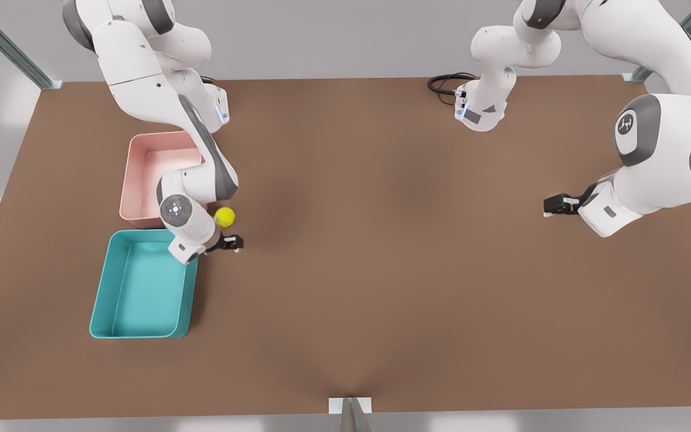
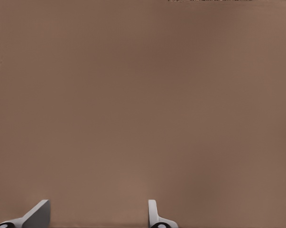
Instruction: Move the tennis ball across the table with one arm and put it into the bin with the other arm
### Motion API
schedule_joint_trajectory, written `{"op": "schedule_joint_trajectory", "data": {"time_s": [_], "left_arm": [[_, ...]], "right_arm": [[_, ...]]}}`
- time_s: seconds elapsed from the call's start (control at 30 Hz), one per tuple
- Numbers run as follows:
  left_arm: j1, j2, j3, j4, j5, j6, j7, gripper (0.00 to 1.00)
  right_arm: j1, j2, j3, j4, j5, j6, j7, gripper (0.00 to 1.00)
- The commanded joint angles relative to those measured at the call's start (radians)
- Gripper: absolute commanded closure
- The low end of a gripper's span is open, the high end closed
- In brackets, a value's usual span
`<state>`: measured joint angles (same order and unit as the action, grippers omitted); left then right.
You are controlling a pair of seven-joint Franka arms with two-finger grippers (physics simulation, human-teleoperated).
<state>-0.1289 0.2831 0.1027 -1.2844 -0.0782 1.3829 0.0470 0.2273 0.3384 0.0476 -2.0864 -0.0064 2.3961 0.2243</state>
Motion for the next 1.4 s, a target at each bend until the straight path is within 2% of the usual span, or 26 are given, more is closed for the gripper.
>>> {"op": "schedule_joint_trajectory", "data": {"time_s": [0.0, 0.27, 0.97, 1.37], "left_arm": [[0.000, -0.001, 0.000, 0.000, -0.002, 0.001, -0.292, 0.00], [0.000, -0.002, 0.000, -0.003, -0.002, -0.002, -0.297, 0.00], [0.000, 0.016, -0.006, -0.009, 0.001, -0.027, -0.295, 0.00], [-0.008, 0.027, -0.011, -0.009, -0.002, -0.033, -0.292, 0.00]], "right_arm": [[0.000, -0.004, -0.003, -0.014, -0.001, 0.069, 0.033, 0.00], [-0.008, -0.004, -0.006, -0.072, -0.001, 0.086, 0.033, 0.00], [0.018, -0.148, 0.006, -0.304, -0.003, 0.092, 0.036, 0.00], [0.043, -0.147, 0.006, -0.376, -0.003, 0.117, 0.036, 0.00]]}}
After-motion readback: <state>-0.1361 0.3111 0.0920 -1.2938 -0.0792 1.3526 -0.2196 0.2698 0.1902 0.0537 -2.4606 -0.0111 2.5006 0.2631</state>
